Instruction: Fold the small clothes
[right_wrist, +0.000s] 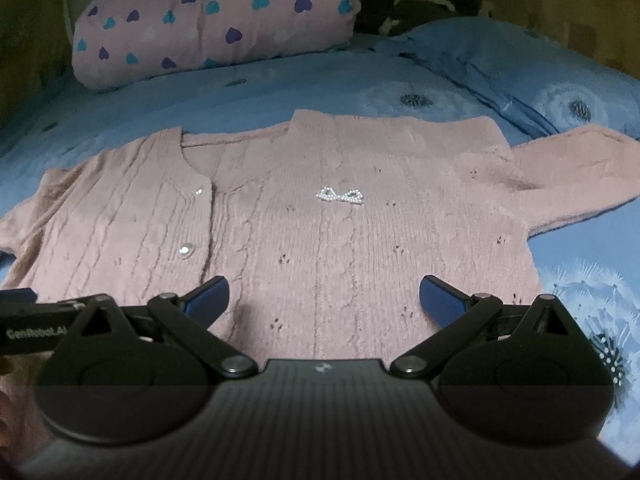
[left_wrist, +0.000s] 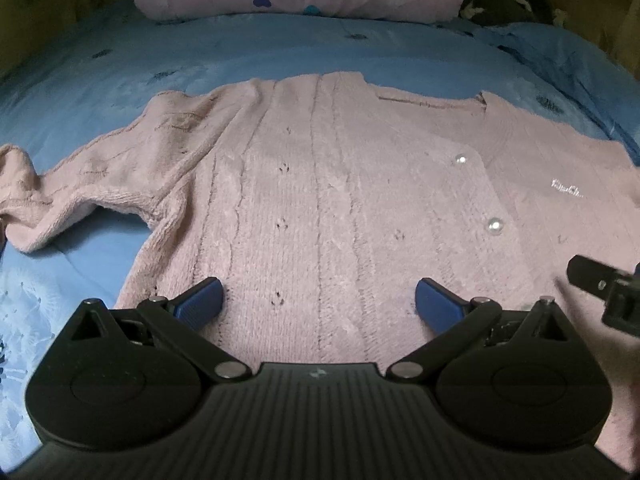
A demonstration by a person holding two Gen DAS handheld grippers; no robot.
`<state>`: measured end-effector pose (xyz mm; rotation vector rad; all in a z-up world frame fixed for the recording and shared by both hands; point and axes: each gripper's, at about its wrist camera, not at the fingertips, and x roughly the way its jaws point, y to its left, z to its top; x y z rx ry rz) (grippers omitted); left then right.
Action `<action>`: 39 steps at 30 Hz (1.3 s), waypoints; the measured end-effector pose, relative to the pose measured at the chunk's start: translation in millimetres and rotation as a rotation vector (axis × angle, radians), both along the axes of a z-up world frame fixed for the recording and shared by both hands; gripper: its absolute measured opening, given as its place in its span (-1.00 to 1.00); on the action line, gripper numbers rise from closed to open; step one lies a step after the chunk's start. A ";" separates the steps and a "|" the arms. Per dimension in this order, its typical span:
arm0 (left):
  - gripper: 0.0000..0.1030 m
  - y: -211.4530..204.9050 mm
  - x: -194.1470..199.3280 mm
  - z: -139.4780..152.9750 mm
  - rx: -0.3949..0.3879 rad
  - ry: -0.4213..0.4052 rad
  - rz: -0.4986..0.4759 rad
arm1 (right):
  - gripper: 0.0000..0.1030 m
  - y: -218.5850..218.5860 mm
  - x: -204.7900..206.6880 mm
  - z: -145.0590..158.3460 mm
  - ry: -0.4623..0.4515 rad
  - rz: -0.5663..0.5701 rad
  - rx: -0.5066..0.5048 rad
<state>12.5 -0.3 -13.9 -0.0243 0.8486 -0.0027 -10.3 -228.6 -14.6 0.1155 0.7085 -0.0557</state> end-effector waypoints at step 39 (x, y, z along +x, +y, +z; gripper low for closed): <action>1.00 2.3 22.4 27.3 0.026 -0.073 -0.035 | 1.00 -92.7 16.8 17.4 0.031 -0.162 -0.015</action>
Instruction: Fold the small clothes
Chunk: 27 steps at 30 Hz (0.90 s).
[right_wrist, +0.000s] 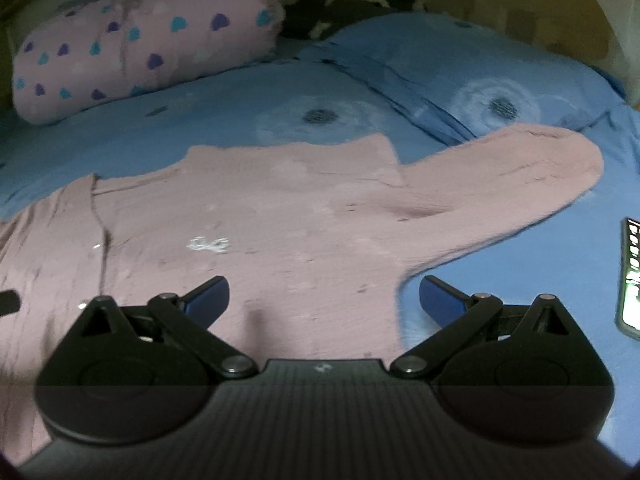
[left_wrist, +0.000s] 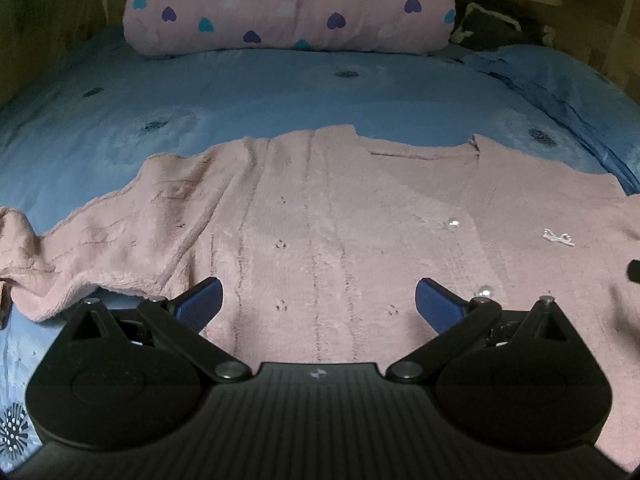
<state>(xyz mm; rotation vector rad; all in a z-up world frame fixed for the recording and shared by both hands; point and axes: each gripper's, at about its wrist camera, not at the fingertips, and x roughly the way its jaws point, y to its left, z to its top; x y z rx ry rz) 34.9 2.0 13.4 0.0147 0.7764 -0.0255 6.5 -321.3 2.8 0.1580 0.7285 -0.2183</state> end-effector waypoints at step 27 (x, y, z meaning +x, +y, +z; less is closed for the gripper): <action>1.00 0.4 13.4 -19.0 0.007 0.039 0.005 | 1.00 -175.1 69.8 -39.7 0.030 -0.392 0.081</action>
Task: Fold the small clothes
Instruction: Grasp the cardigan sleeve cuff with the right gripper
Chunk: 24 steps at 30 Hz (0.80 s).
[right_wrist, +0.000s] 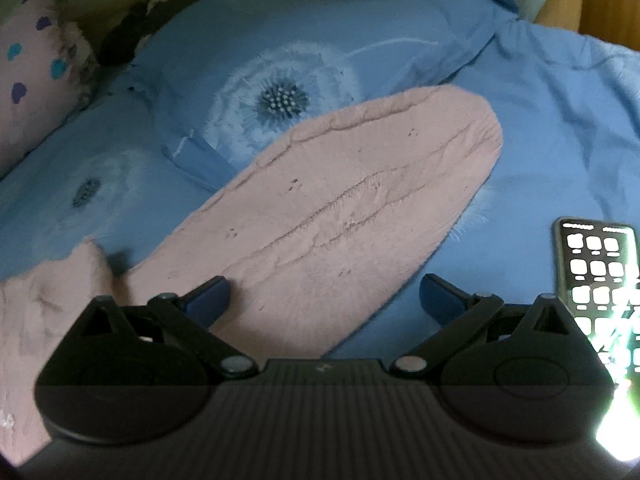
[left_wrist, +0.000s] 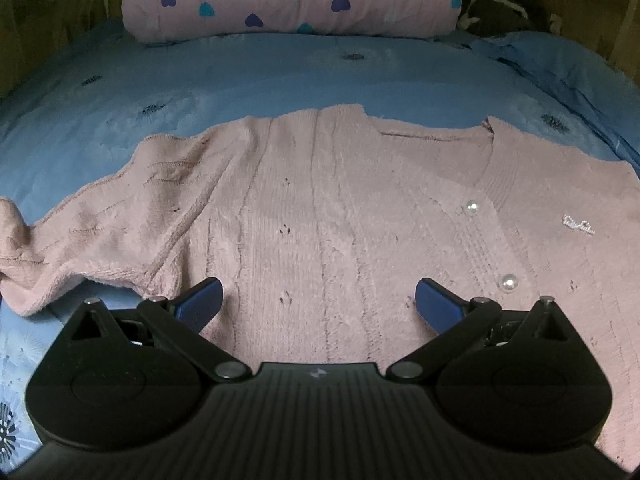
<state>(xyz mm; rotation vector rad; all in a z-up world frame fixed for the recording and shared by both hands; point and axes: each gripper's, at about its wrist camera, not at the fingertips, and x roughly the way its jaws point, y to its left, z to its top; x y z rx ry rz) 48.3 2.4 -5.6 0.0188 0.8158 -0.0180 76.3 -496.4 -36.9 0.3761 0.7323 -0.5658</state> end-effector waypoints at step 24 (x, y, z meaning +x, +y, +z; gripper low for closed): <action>1.00 7.4 -2.9 5.5 -0.011 -0.016 0.011 | -0.66 -5.8 -21.5 33.7 -0.166 -0.017 0.041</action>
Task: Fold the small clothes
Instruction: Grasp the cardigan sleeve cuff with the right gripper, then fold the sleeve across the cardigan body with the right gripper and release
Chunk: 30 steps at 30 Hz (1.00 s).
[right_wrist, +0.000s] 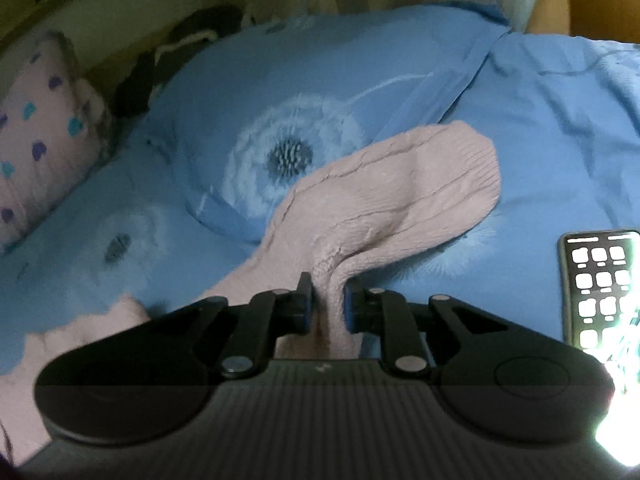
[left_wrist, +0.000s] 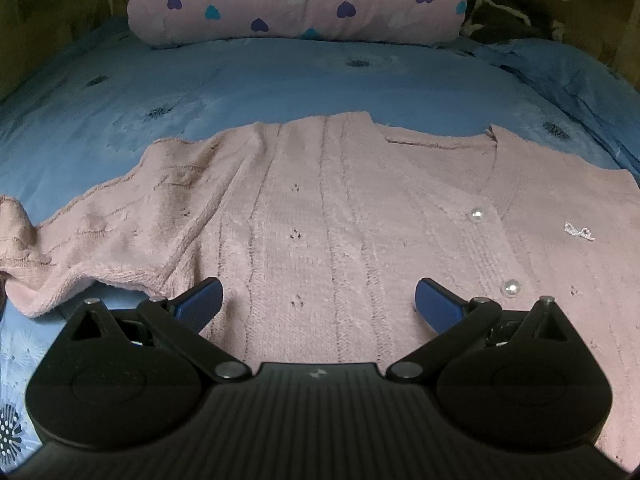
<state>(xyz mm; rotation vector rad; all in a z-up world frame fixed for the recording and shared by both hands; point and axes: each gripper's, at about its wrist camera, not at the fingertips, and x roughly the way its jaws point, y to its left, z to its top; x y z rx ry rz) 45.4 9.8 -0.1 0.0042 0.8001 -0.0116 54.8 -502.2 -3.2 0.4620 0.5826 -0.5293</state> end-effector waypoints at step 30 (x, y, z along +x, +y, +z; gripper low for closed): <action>1.00 25.6 -3.6 16.9 -0.018 -0.011 0.061 | -0.66 205.0 9.4 98.8 -0.199 0.518 -0.222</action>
